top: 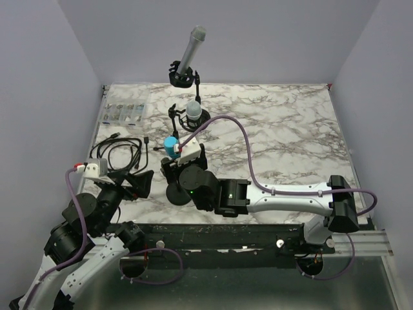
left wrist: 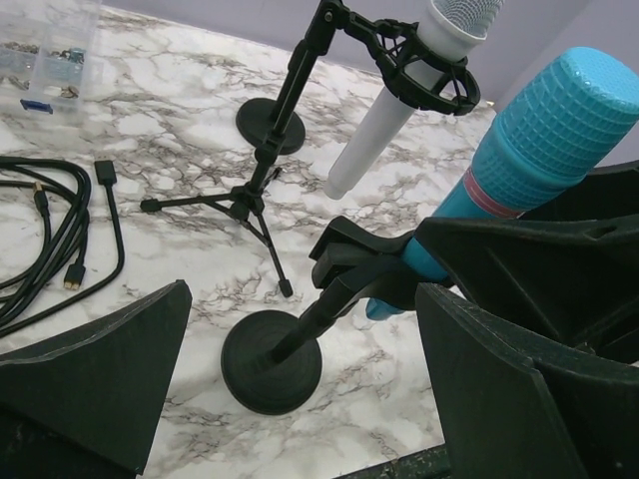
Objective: Remove the microphone from the stand
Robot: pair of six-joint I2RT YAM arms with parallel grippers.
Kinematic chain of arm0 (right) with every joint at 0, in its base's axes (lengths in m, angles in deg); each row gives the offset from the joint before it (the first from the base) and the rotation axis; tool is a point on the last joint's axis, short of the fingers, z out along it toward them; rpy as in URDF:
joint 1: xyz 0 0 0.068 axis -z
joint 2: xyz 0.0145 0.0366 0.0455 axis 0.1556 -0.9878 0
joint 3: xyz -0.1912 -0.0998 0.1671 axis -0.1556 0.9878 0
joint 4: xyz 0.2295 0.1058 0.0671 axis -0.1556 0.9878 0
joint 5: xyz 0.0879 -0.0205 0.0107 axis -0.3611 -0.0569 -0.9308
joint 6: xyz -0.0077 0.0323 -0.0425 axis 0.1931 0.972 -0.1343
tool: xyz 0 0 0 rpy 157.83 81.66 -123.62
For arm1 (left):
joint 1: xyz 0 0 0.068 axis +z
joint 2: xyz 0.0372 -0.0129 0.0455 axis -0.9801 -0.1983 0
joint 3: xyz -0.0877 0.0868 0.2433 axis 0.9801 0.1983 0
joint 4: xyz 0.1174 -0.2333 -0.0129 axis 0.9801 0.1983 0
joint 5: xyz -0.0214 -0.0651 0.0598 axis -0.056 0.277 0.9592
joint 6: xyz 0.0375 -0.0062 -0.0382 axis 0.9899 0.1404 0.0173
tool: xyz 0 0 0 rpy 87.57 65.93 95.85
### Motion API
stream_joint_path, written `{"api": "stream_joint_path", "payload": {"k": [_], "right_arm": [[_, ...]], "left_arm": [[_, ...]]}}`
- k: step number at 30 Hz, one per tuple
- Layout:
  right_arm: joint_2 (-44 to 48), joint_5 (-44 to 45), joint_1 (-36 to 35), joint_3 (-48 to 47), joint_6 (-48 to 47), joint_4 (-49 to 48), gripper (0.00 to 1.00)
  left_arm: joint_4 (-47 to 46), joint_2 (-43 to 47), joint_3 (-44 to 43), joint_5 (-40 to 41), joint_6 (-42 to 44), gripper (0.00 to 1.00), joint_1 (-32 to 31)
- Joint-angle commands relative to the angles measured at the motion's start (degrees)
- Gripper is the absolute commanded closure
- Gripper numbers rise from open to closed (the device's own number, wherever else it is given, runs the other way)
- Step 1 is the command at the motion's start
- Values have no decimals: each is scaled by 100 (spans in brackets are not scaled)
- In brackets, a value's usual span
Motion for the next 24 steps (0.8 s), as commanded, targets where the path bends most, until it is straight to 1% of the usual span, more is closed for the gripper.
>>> {"api": "stream_joint_path", "payload": {"k": [1,3,4,6,8,11,14,18,21,23,24], "right_arm": [[-175,548,-181,-155,-450,-557,29],[-228,618,-180,-144,-545,-604,32],[-242,627,-180,-136,-616,-635,35],[-248,623,-180,-64,-810,-752,46],[-248,582,-180,-21,-926,-796,55],[-219,461,-178,83,-1074,-892,64],[-188,421,-160,201,-1283,-1032,73],[19,-320,-111,518,-1749,-1185,82],[272,-1073,34,796,-1951,-1215,91],[473,-1662,128,1003,-2053,-1202,99],[580,-1916,187,1091,-2075,-1201,99]], "left_arm": [[-172,-10,116,-250,-54,2,-14],[-150,-93,117,-381,-36,1,-17],[-140,-122,112,-414,-48,1,-13],[-94,-99,171,-494,-191,2,-15],[-266,20,385,-827,-223,1,-14],[-441,127,605,-1150,-282,1,-18],[-346,109,546,-1067,-326,1,-13],[-404,140,528,-1014,-132,1,-20],[-574,100,538,-1279,261,1,-19],[-703,-22,555,-1565,572,1,-15],[-815,-95,591,-1827,789,1,-13]]}}
